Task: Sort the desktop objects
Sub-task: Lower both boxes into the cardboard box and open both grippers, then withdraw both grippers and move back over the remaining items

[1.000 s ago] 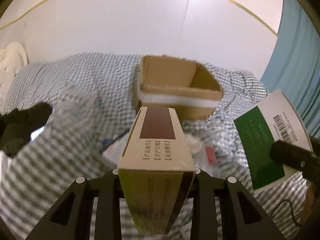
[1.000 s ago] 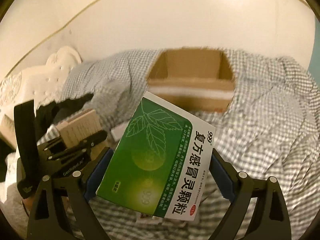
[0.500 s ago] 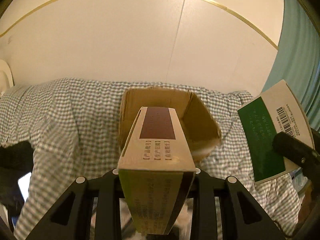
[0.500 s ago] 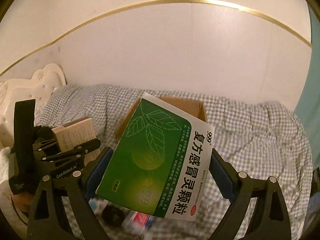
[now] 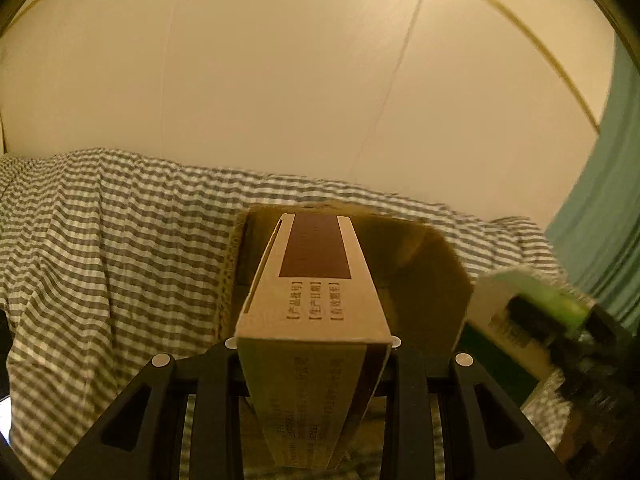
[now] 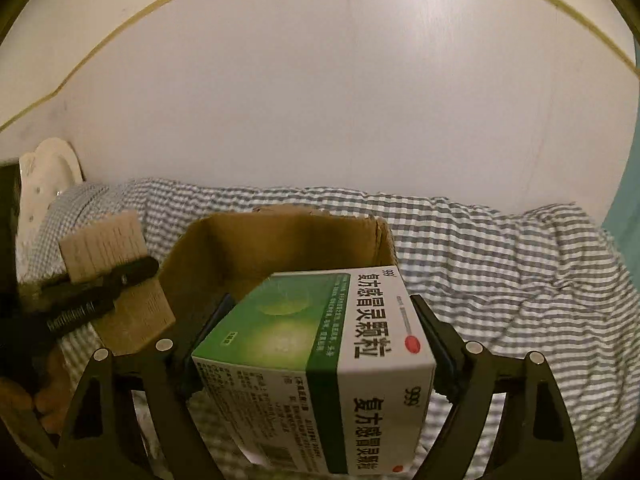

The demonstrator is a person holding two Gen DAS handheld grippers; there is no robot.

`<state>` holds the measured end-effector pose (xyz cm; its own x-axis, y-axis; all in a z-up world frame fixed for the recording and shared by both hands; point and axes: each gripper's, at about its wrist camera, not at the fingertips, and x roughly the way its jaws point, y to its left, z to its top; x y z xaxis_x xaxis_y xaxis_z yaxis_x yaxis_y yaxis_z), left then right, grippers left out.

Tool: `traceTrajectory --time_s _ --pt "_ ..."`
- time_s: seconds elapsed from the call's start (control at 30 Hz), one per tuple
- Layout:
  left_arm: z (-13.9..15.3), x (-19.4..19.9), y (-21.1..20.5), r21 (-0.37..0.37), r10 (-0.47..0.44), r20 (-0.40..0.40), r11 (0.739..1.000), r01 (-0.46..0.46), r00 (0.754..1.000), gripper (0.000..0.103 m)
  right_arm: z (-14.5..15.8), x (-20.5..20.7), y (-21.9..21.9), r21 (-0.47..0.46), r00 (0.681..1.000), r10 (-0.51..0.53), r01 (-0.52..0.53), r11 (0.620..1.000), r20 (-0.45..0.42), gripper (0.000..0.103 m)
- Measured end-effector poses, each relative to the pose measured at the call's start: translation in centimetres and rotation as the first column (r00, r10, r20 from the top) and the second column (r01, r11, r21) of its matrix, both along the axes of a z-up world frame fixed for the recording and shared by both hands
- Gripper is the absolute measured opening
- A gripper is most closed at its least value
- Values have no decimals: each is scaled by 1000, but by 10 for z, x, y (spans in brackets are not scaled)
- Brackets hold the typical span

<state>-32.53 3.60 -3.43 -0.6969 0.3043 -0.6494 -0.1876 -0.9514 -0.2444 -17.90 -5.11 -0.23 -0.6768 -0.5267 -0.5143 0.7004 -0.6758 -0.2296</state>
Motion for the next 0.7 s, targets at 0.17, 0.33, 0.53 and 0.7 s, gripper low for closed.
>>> traceTrajectory --time_s 0.17,0.33,0.53,0.7 --pt "-29 -22 11 -44 -8 38 999 10 999 31 -7 -22 -17 -72 1000 20 -19 997 12 86" --pt "-36 -11 22 -136 -8 -14 991 6 1000 79 -30 -49 -24 -49 993 27 -22 999 113 88" --pt "3 27 22 -187 -11 -87 982 -6 996 88 -6 -16 -12 -68 997 21 -16 998 68 88" --pt "48 79 2 -140 19 -85 990 -30 996 89 46 47 19 -101 1000 24 -22 995 19 88"
